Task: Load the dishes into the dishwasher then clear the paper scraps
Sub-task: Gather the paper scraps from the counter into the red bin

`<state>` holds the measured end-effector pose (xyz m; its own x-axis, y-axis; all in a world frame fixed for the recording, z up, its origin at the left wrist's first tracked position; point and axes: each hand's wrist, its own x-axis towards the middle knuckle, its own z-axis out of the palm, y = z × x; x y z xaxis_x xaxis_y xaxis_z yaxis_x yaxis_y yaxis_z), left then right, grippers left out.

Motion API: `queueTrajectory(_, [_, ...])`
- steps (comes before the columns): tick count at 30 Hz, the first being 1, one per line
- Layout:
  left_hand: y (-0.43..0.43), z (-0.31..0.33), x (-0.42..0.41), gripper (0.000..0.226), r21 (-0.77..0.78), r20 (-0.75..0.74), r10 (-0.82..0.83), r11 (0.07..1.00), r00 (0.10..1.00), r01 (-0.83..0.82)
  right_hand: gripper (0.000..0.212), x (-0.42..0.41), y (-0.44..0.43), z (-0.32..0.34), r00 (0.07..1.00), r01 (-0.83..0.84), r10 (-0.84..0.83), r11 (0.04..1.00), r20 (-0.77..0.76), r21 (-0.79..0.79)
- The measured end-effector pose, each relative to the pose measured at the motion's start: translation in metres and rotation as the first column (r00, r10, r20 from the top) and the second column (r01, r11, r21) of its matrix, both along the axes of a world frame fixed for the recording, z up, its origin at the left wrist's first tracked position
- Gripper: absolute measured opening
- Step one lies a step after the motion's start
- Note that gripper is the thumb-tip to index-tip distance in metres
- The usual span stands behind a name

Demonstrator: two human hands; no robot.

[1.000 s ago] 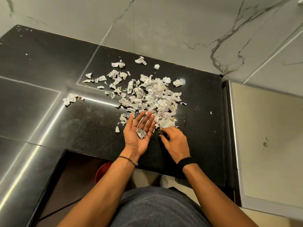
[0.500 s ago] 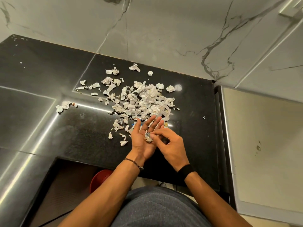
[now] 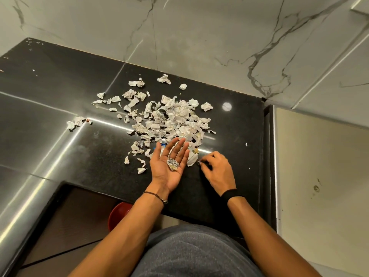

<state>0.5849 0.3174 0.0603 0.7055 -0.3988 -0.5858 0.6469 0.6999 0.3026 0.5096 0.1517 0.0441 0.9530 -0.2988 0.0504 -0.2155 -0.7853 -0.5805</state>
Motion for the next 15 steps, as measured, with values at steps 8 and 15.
queueTrajectory(8, [-0.021, -0.003, -0.009, 0.049, 0.023, 0.040, 0.020, 1.000, 0.999, -0.021, 0.017, -0.005, 0.022, 0.047, 0.985, -0.153, 0.102, 0.889, 0.140, 0.432])
queueTrajectory(15, [-0.019, -0.005, -0.016, 0.051, -0.092, -0.024, 0.093, 0.991, 0.995, -0.095, 0.017, 0.016, -0.014, 0.032, 0.992, -0.019, -0.020, 0.954, 0.126, 0.300])
